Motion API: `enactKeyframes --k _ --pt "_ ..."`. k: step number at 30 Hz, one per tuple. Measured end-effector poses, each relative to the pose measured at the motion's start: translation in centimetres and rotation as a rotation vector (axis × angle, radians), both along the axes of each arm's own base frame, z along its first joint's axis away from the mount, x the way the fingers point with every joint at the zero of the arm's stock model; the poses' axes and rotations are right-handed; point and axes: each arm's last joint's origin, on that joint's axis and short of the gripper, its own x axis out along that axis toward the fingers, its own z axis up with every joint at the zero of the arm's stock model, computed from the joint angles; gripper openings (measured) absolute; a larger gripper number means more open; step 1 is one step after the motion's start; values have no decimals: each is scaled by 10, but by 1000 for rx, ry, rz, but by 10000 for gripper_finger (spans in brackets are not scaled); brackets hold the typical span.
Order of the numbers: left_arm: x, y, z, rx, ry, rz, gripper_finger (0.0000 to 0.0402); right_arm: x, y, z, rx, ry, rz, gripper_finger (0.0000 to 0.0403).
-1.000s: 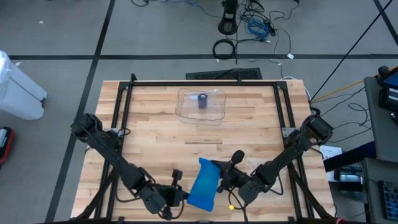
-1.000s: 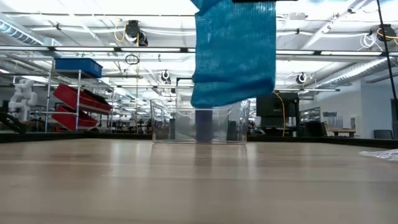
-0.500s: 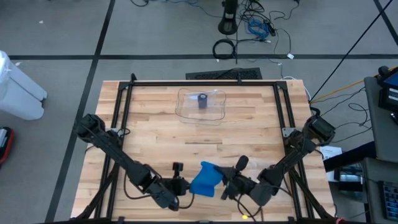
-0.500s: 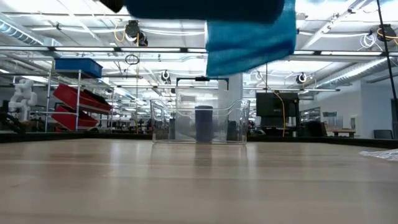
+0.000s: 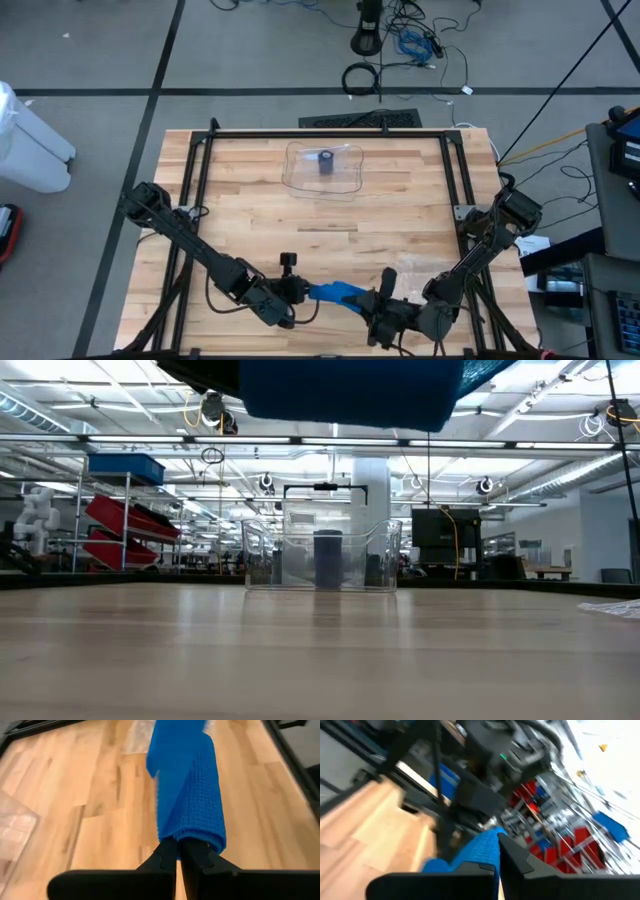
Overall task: Roll bandage
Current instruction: Roll the blue bandage
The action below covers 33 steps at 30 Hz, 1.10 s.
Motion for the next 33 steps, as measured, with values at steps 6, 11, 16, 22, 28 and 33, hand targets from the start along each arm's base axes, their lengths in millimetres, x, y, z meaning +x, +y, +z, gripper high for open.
enactKeyframes --k 6,11,16,22,28,33 --pt "3 6 0 11 -5 31 6 5 -1 -8 -20 72 87 0" --pt "6 12 0 45 -25 83 6 4 -1 -16 -7 133 111 0" --pt "7 15 2 98 -37 102 6 4 0 -24 6 220 232 31" --pt "3 21 17 128 -102 169 6 8 -7 -34 90 312 254 117" --pt "1 25 29 202 -164 210 6 12 -10 -31 81 276 221 208" --pt "3 26 33 269 -203 241 6 7 -10 -26 -116 217 18 250"
